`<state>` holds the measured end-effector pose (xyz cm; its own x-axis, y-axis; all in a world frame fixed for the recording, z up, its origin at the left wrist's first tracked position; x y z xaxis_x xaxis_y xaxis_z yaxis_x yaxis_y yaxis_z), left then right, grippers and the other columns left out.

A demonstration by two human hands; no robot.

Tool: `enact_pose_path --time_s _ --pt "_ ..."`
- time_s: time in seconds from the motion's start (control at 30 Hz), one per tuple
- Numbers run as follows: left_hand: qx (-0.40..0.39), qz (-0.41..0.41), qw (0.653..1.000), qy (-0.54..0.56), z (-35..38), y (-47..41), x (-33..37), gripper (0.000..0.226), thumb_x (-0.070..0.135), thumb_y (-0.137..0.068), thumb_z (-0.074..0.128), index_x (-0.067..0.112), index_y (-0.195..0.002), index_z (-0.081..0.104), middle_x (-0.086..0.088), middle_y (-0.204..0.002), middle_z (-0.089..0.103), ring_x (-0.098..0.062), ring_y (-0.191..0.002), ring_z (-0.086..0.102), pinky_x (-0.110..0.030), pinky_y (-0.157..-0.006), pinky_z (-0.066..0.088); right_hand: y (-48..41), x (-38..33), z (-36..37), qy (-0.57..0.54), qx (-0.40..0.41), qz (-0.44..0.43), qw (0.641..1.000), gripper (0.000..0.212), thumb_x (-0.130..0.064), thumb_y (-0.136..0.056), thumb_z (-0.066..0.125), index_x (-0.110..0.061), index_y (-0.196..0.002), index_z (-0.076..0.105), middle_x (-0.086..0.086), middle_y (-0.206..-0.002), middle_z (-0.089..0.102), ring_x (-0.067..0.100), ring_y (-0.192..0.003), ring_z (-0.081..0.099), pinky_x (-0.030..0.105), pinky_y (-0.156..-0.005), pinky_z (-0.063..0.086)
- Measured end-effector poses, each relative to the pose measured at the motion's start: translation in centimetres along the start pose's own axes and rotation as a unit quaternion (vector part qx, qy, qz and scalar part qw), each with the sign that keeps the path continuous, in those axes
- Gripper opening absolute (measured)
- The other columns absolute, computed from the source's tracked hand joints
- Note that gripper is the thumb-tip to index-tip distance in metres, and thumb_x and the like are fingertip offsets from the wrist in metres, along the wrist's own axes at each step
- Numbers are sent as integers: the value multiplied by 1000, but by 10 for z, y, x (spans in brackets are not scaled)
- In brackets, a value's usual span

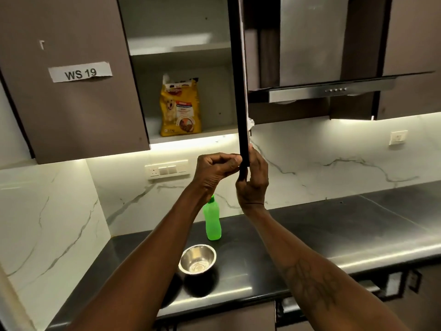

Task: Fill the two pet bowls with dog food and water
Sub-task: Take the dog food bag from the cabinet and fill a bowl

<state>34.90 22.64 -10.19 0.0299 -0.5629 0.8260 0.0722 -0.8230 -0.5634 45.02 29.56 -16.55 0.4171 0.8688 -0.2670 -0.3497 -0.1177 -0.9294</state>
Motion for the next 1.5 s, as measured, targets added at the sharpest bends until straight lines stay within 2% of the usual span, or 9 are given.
enact_pose_path --time_s 0.37,0.5,0.63,0.7,0.83,0.97,1.13,1.37,1.5 --pt "-7 25 995 -99 89 -4 -1 14 18 -85 84 13 -99 83 0 -92 82 -16 -86 79 -35 -87 64 -29 19 -61 60 11 141 988 41 -7 -93 73 -1 -130 56 17 -118 68 31 -112 67 49 -99 57" --pt "-34 23 987 -155 108 -4 -1 23 20 -90 79 14 -112 80 8 -96 78 -2 -85 73 -9 -74 55 -39 19 -76 46 10 192 980 48 -13 -88 79 0 -128 57 18 -116 69 26 -108 68 22 -102 49" --pt "-39 25 984 -172 111 -6 -1 29 21 -92 77 13 -119 77 0 -111 79 3 -86 68 -2 -71 51 -43 20 -79 32 16 210 977 48 -11 -87 79 4 -127 56 21 -116 69 14 -105 60 -6 -92 36" --pt "-38 25 983 -176 108 -7 -1 30 22 -92 77 13 -120 77 -1 -113 78 -3 -91 70 -8 -78 53 -43 21 -74 26 13 236 971 46 -13 -89 77 2 -127 57 19 -118 69 14 -107 62 3 -97 43" --pt "-27 25 978 -206 88 -12 -1 36 30 -91 78 16 -124 75 -2 -123 76 -14 -108 70 -29 -95 58 -36 20 -59 32 4 299 954 36 -18 -94 72 -2 -125 64 15 -119 73 28 -111 71 45 -104 55" --pt "33 11 972 -234 43 -24 -7 48 41 -87 80 21 -130 72 -1 -131 72 -14 -117 67 -36 -101 56 -19 10 -32 24 -35 286 957 34 -28 -102 62 -6 -128 67 11 -123 73 25 -112 70 44 -102 56" --pt "106 -4 953 -282 -29 -38 -13 55 45 -86 80 23 -135 68 -1 -136 69 -17 -123 64 -30 -98 51 -5 -2 16 -12 -109 261 959 41 -32 -99 66 -8 -133 64 9 -131 69 20 -115 67 36 -101 55" --pt "147 -30 936 -318 -115 -69 -28 69 48 -87 78 20 -146 55 -7 -150 57 -27 -134 56 -39 -102 51 -4 -3 91 -26 -192 203 960 57 -43 -95 70 -13 -141 57 6 -140 63 21 -124 62 32 -103 50" --pt "148 -33 933 -326 -151 -93 -32 73 52 -87 77 21 -148 52 -8 -154 53 -28 -138 53 -37 -102 48 -6 2 134 -33 -212 191 958 62 -48 -94 69 -14 -143 55 7 -144 61 23 -128 59 42 -107 51"
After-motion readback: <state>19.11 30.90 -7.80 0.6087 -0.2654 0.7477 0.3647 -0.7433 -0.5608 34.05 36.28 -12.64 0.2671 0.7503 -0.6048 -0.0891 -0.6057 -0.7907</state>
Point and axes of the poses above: each hand's wrist, its own y-axis away from the middle knuckle, its own z-axis out of the palm, x = y × z, the point moved 1 cm from there along -y, towards the middle knuckle
